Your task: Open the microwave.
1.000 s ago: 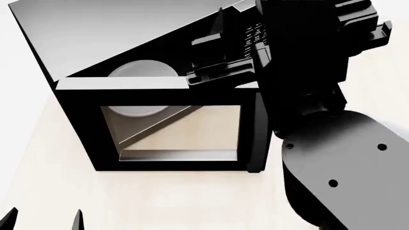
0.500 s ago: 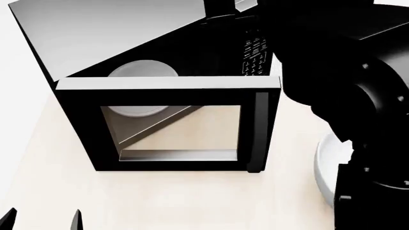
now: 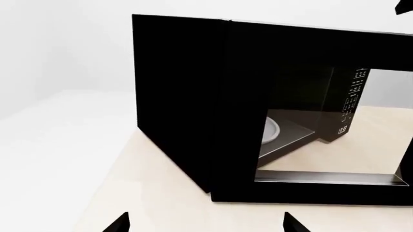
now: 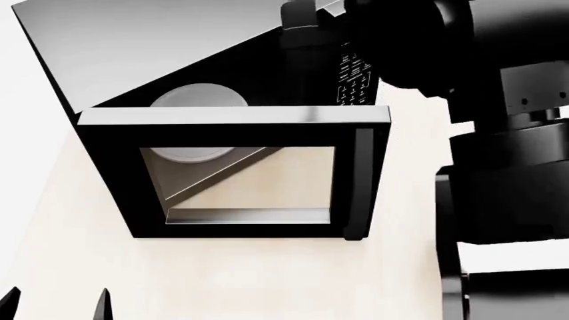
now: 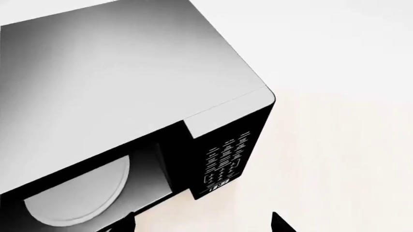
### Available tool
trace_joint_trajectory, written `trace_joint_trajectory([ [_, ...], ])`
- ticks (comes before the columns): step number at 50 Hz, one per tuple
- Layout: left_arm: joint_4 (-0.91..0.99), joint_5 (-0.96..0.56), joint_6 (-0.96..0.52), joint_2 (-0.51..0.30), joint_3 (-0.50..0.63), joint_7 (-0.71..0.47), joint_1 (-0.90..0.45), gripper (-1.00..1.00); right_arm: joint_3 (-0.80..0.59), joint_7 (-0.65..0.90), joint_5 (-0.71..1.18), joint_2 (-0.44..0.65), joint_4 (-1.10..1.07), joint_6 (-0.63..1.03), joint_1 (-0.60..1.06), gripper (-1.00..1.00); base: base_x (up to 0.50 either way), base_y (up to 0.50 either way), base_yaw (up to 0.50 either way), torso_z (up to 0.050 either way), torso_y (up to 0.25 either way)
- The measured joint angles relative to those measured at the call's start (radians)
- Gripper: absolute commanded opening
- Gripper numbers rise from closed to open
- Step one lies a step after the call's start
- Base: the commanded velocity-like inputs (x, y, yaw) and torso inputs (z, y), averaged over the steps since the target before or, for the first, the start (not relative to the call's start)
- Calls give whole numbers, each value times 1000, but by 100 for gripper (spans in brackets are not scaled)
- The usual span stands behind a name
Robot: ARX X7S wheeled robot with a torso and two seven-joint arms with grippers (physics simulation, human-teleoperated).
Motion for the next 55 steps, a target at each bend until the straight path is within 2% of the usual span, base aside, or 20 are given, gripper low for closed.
trace_joint_trajectory([
  [14,0,-3,-1,-3,5,-2,-1,100,-58,-76,-40,-35,212,-90,48,100,0,0,0,0,0],
  [24,-4,-4,1,-4,9,-2,-2,100,-87,-111,-53,-42,284,-109,58,100,0,0,0,0,0],
  [37,-3,-3,4,-6,14,-5,-1,100,-100,-119,-40,-26,266,-64,44,100,0,0,0,0,0],
  [55,2,-2,8,-10,20,-10,3,100,-54,-67,17,14,130,36,-11,100,0,0,0,0,0],
])
